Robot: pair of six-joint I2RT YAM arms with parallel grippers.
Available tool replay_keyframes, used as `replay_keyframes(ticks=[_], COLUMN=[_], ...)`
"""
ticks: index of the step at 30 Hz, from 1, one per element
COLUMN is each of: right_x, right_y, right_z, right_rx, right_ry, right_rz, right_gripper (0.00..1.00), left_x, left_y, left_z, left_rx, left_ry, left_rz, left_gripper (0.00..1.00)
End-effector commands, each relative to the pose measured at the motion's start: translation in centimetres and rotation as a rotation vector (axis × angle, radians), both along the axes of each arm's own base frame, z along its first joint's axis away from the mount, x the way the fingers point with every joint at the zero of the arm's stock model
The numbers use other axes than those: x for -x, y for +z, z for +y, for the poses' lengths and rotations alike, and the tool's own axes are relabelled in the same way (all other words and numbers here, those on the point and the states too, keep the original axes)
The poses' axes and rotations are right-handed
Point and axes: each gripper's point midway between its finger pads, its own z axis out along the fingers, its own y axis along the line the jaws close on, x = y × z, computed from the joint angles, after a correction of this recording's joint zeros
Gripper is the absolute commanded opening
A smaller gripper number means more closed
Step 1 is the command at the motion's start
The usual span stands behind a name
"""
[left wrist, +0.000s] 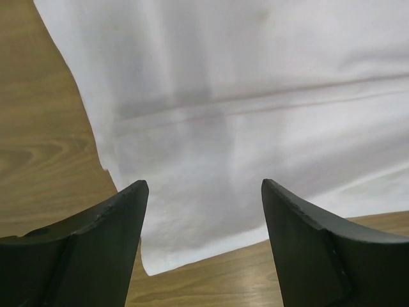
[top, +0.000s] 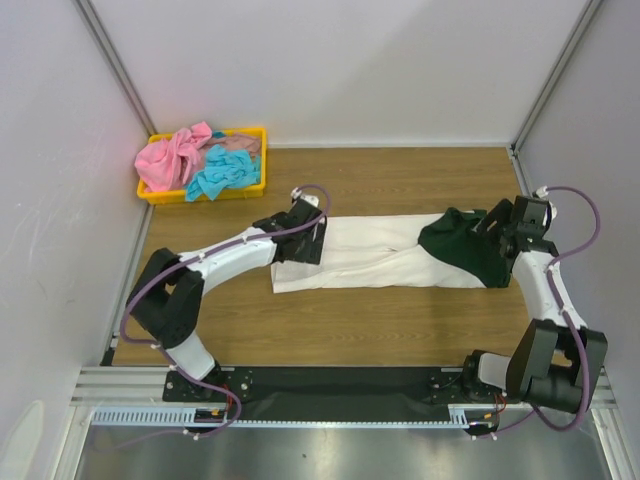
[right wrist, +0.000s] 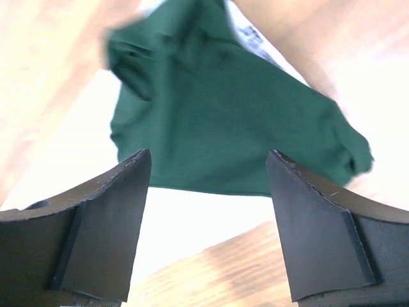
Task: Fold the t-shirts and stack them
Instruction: Fold the tshirt
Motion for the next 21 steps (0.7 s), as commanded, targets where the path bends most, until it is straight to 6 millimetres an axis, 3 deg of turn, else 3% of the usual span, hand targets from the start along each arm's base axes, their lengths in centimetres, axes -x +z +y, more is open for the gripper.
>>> replay_keyframes(ticks=[1, 3, 12, 16, 21], right_x=[-0.8, -0.9, 0.2, 0.1, -1.4], right_y=[3.4, 3.5, -3.3, -5.6, -5.5], right_z=[0.6, 1.2, 2.9, 2.9, 2.2], right_rx=[0.022, -0.002, -0.098, -0.108, -0.096], right_ry=[0.008, 0.002, -0.002, -0.003, -0.013], right_rz=[-0.097, -0.128, -0.04, 0.014, -0.004], right_gripper=[0.78, 0.78, 0.73, 0.72, 0.71], left_x=[-2.5, -3.3, -3.6, -3.9, -4.2], left_y=[6.5, 7.3, 5.5, 3.9, 2.2], left_z=[-2.0, -2.9, -7.8, -8.0, -7.6], left_rx=[0.084, 0.125, 0.228, 0.191, 0.148], left_ry=[-0.064, -0.082, -0.304, -0.301, -0.292], left_rz=[-0.154, -0.191, -0.268, -0.256, -0.243], left_gripper=[0.78, 0.79, 0.79, 0.79, 0.79])
